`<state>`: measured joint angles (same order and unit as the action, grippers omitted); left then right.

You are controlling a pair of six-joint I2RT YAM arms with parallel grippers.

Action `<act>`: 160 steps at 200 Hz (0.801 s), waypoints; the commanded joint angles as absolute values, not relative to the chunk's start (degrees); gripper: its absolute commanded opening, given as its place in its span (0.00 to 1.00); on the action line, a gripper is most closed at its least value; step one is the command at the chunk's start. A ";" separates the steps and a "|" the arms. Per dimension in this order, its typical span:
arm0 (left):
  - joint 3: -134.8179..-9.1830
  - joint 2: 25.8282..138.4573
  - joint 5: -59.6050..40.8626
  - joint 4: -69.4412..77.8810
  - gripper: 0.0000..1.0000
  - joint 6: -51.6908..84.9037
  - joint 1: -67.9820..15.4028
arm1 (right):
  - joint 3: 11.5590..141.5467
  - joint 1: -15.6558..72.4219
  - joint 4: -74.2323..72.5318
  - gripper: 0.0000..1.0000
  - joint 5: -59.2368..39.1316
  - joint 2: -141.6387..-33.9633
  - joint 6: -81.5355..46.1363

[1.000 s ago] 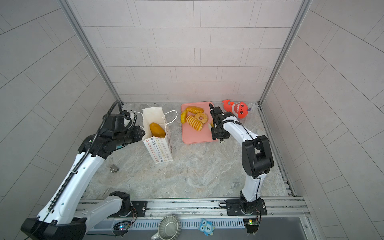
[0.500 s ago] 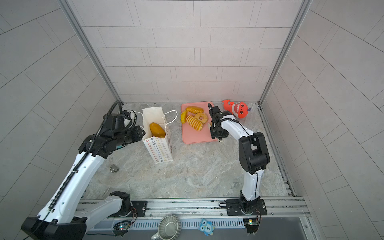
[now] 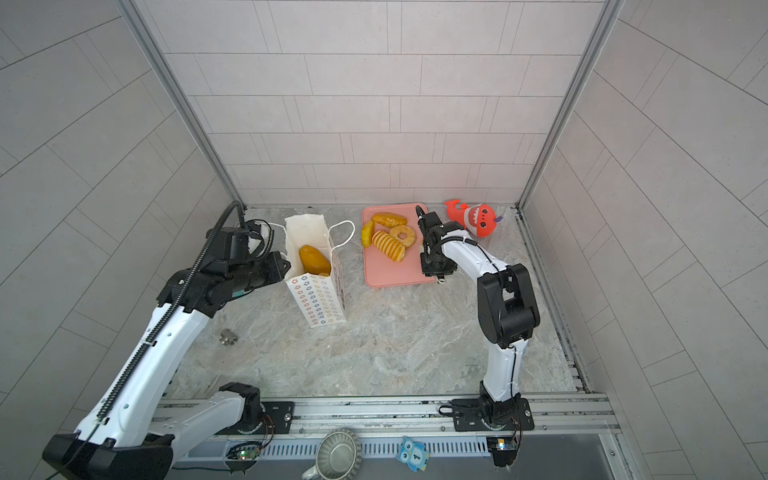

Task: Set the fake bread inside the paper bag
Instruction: 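Close the tongs with the right gripper around the oval yellow bun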

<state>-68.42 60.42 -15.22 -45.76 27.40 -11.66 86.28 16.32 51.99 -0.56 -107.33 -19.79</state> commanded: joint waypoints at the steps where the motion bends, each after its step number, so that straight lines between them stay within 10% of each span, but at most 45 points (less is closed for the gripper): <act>1: -68.40 59.90 -14.81 -46.38 0.11 26.72 -11.79 | 85.79 16.09 51.94 0.41 0.62 -104.40 -20.41; 160: -68.82 59.50 -14.54 -46.67 0.11 27.07 -11.79 | 86.65 16.08 54.67 0.38 -2.45 -94.09 -21.11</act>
